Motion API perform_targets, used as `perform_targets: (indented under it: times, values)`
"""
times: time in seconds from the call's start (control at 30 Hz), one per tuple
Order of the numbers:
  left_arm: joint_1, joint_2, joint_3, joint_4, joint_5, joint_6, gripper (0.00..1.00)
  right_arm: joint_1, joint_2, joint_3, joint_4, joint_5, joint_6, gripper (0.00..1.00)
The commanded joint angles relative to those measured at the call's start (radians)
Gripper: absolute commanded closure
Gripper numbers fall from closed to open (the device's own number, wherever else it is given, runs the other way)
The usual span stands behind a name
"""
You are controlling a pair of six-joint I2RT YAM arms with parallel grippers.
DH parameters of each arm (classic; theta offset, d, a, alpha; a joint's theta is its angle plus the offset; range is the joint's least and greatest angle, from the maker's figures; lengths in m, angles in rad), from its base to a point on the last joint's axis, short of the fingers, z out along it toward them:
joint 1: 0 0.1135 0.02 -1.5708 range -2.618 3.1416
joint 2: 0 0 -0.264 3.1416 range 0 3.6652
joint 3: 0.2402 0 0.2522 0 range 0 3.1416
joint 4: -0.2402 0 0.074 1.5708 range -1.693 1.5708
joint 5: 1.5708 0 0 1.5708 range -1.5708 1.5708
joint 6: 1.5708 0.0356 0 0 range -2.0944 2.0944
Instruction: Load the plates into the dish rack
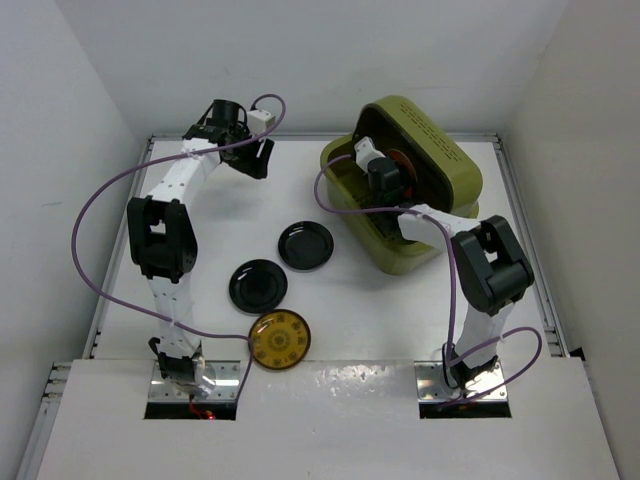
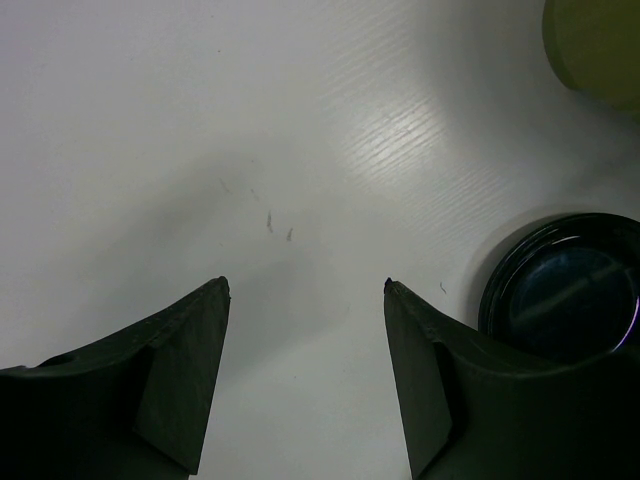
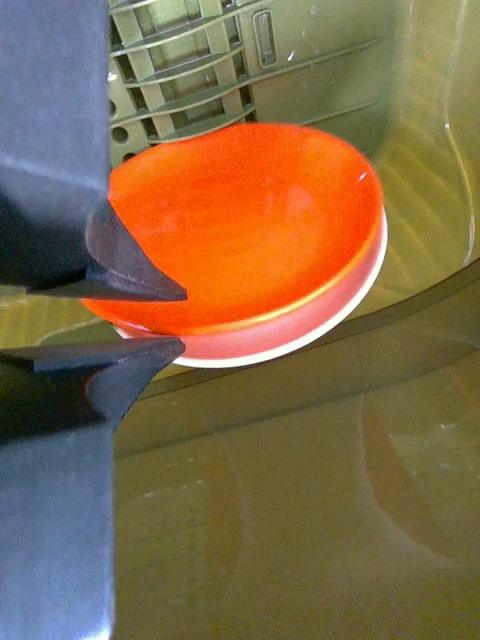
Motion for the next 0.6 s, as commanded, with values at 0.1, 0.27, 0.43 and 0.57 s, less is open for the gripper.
perform_targets:
  times: [0.1,0.27,0.43,0.57]
  values:
    - [0.003,-0.013,0.001,0.019,0.012,-0.016,0.33,-0.012,0.01,0.019,0.006,-0.001,0.022,0.77]
    - [0.003,-0.013,0.001,0.019,0.012,-0.016,0.33,-0.014,0.003,0.014,0.002,-0.016,0.019,0.75]
    - [0.003,-0.013,-0.008,0.019,0.012,-0.016,0.33,-0.009,-0.008,0.028,-0.017,-0.01,0.016,0.66]
    - [0.003,-0.013,-0.008,0.019,0.012,-0.016,0.33,-0.003,-0.017,0.032,-0.018,-0.001,0.002,0.59]
